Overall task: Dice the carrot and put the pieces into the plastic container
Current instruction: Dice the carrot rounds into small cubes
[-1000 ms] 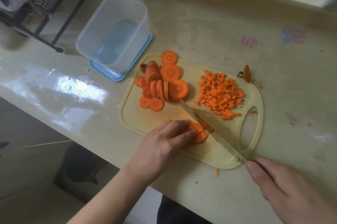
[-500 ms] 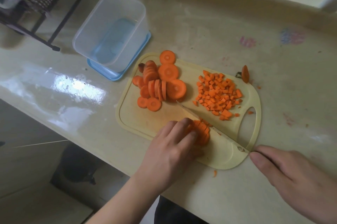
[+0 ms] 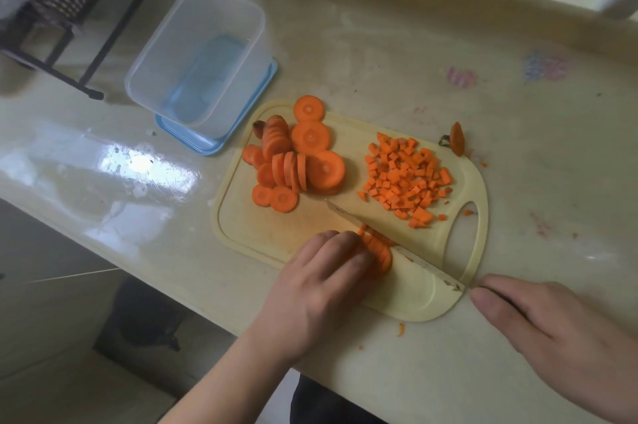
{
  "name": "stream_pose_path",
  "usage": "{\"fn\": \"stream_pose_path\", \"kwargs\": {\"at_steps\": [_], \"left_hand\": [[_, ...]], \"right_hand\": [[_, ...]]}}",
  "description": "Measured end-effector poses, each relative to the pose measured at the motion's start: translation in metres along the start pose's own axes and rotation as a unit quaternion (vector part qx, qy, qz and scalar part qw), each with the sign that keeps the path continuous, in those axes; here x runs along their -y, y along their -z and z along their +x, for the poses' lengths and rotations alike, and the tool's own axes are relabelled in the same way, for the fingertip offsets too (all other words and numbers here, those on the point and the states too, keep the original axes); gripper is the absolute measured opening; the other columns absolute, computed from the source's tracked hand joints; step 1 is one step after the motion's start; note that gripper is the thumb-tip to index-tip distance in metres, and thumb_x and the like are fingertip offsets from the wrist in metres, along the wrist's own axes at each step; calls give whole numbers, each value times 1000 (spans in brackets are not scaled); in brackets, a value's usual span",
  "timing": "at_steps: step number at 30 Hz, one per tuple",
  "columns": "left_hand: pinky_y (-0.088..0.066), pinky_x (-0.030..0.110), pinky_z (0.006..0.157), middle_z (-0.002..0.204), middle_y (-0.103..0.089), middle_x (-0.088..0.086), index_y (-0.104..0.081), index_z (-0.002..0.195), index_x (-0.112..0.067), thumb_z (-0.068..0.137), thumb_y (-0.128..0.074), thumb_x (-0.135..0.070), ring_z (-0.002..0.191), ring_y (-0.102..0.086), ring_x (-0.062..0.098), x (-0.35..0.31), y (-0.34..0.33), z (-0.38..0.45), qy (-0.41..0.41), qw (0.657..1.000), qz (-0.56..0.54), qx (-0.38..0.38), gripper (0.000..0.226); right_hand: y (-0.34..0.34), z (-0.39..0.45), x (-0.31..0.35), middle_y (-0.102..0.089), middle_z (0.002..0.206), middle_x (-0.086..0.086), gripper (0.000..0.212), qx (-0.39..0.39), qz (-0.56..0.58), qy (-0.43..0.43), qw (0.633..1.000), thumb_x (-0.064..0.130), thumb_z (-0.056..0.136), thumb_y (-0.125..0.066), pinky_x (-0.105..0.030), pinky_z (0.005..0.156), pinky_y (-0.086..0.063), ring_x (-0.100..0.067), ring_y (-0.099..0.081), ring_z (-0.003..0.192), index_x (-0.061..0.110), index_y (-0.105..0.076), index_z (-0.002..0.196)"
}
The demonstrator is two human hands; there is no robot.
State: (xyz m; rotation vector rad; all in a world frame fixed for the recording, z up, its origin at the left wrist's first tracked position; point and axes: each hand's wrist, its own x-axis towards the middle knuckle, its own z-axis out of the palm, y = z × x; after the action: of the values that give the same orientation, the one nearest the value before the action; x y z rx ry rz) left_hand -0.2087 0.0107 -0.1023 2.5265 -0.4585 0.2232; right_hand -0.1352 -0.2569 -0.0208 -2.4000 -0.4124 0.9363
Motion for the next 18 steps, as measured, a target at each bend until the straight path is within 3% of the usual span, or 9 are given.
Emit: {"fn": "stream_pose_path", "kwargs": {"at_steps": [6,14,18], "left_hand": [[-51,42,93,115,-66,17,-73,111,0,99,-68,-20,105,-62,35,2,0,2,34,999,-7,-22,24],[-51,43,93,118,-65,21,-72,111,3,99,-68,-18,109,-61,36,9,4,2,-7,1000,-11,24,24],[-50,44,92,119,-65,19,-73,111,1,89,-80,-11,110,-60,36,5,4,-2,-6,1000,22,9,26]], "right_hand": [[-2,0,-1,-42,48,5,62,0,6,2,1000,80,79,-21,-27,48,-37,-9,-41,44,23,-46,74],[-2,1,-3,-42,49,6,63,9,-3,12,1000,83,78,-19,-26,49,-37,-9,-42,46,25,-45,74],[-1,-1,-3,-46,51,2,71,-5,-16,7,1000,87,76,-15,-26,49,-40,-13,-48,48,24,-48,77]]}}
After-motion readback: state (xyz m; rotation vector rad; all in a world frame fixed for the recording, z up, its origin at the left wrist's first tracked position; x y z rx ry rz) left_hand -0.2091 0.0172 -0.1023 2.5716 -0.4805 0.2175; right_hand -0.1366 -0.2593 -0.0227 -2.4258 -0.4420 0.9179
